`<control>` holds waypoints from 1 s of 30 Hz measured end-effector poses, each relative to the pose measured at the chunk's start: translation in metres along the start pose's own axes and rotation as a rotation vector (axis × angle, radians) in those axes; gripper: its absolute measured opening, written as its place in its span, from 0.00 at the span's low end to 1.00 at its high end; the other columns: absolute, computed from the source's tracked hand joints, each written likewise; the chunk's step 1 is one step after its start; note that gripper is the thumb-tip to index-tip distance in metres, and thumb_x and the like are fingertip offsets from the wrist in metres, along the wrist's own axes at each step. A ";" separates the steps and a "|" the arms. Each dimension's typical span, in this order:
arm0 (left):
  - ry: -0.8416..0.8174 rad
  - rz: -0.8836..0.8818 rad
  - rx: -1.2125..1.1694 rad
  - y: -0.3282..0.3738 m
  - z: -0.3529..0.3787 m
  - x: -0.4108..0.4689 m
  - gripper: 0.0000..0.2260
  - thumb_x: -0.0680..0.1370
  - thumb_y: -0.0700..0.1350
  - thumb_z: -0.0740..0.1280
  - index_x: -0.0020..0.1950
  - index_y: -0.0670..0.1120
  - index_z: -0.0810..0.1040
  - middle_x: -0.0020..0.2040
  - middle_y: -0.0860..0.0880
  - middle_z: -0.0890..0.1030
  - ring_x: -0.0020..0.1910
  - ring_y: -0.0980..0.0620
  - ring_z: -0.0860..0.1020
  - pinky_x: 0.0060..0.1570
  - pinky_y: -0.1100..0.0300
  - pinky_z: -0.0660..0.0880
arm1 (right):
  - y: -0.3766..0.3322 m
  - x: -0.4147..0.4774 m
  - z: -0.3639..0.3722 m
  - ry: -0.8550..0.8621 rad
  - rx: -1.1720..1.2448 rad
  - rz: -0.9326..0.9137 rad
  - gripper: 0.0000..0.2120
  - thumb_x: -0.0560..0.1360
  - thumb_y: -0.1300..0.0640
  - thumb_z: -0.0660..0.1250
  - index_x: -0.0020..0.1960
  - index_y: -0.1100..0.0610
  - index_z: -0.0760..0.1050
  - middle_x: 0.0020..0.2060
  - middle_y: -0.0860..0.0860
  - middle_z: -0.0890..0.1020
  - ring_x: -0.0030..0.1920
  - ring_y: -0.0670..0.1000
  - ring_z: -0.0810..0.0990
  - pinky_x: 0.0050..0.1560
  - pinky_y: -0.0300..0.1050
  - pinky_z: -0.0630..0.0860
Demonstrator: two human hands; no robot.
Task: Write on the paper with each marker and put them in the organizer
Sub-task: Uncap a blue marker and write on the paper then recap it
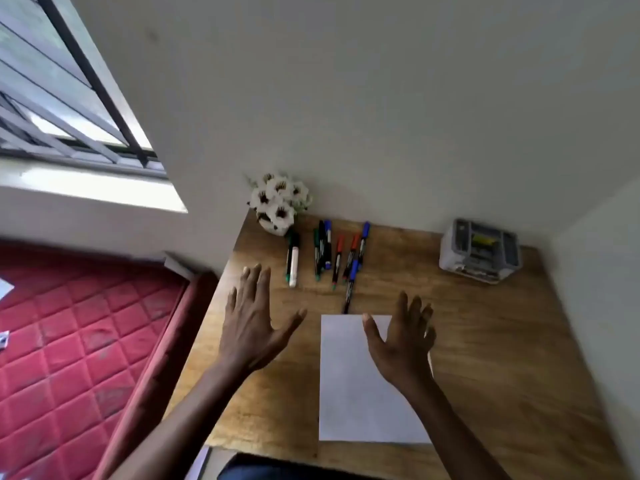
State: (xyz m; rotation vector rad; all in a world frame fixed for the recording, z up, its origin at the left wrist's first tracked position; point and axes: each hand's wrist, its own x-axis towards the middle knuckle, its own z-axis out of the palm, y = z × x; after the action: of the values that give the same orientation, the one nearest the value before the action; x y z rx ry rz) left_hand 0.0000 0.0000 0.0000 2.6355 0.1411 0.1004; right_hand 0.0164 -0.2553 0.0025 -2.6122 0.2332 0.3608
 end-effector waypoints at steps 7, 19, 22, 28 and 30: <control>-0.096 -0.117 0.163 -0.026 0.055 0.007 0.56 0.71 0.82 0.47 0.85 0.43 0.44 0.85 0.45 0.42 0.84 0.48 0.40 0.82 0.43 0.43 | 0.033 0.030 0.054 0.004 -0.326 -0.028 0.52 0.67 0.23 0.27 0.80 0.57 0.32 0.80 0.60 0.35 0.79 0.62 0.30 0.76 0.68 0.36; -0.112 -0.110 0.269 -0.039 0.082 -0.003 0.62 0.64 0.87 0.38 0.84 0.45 0.35 0.84 0.48 0.35 0.82 0.51 0.34 0.81 0.45 0.35 | 0.052 0.040 0.075 0.153 -0.468 -0.354 0.49 0.72 0.25 0.35 0.79 0.56 0.29 0.80 0.55 0.33 0.79 0.53 0.30 0.79 0.60 0.37; -0.093 -0.086 0.281 -0.042 0.083 -0.001 0.62 0.63 0.87 0.40 0.85 0.46 0.39 0.85 0.48 0.39 0.83 0.52 0.37 0.81 0.46 0.37 | 0.052 0.044 0.077 0.151 -0.438 -0.414 0.50 0.70 0.24 0.35 0.80 0.55 0.31 0.81 0.53 0.35 0.80 0.51 0.32 0.80 0.58 0.38; -0.041 -0.048 0.293 -0.043 0.086 -0.001 0.61 0.66 0.85 0.50 0.85 0.44 0.47 0.86 0.45 0.46 0.85 0.47 0.45 0.82 0.42 0.44 | 0.055 0.043 0.075 0.140 -0.379 -0.504 0.47 0.75 0.26 0.45 0.82 0.56 0.38 0.82 0.51 0.43 0.81 0.48 0.39 0.80 0.57 0.40; -0.045 -0.041 0.290 -0.044 0.087 -0.001 0.61 0.66 0.85 0.52 0.85 0.44 0.48 0.86 0.44 0.47 0.85 0.46 0.46 0.82 0.40 0.45 | 0.055 0.037 0.073 0.131 -0.360 -0.530 0.47 0.76 0.27 0.47 0.82 0.55 0.39 0.82 0.51 0.44 0.81 0.47 0.41 0.80 0.55 0.40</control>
State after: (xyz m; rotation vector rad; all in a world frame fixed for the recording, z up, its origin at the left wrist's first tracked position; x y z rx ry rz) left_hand 0.0038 -0.0025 -0.0973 2.9199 0.2076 0.0071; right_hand 0.0238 -0.2709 -0.0944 -2.9120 -0.5228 0.0445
